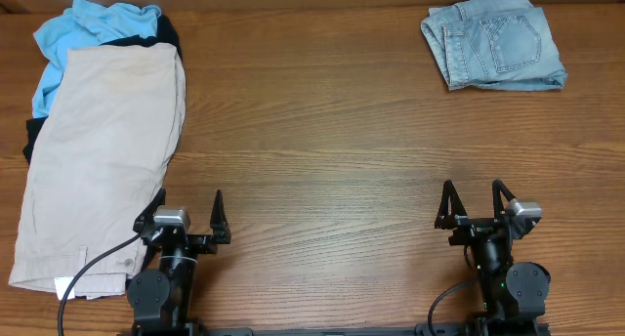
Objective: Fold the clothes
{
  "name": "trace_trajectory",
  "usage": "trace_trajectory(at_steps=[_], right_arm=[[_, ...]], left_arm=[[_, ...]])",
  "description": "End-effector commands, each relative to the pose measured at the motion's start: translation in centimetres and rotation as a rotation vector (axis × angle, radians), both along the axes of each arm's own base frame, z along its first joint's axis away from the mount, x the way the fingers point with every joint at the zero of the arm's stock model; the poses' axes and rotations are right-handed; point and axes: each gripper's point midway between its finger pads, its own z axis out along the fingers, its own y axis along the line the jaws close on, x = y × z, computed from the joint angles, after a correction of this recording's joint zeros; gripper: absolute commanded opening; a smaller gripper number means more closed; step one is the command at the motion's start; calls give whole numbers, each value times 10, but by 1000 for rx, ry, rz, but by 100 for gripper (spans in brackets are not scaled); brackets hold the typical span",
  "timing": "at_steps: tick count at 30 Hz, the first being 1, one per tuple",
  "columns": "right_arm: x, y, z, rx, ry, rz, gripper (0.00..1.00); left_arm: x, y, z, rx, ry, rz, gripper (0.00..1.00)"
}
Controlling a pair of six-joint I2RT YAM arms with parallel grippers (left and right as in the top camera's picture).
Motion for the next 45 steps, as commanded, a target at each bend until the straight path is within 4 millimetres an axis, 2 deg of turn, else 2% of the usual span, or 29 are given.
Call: trace_trajectory(at_steps=[1, 45], right_arm=[[0, 0, -1, -3, -6, -1, 100], [0, 0, -1, -3, -6, -1, 100]], left_arm=[[0, 3, 0, -2, -4, 14, 100], [0, 3, 0, -2, -4, 15, 100]])
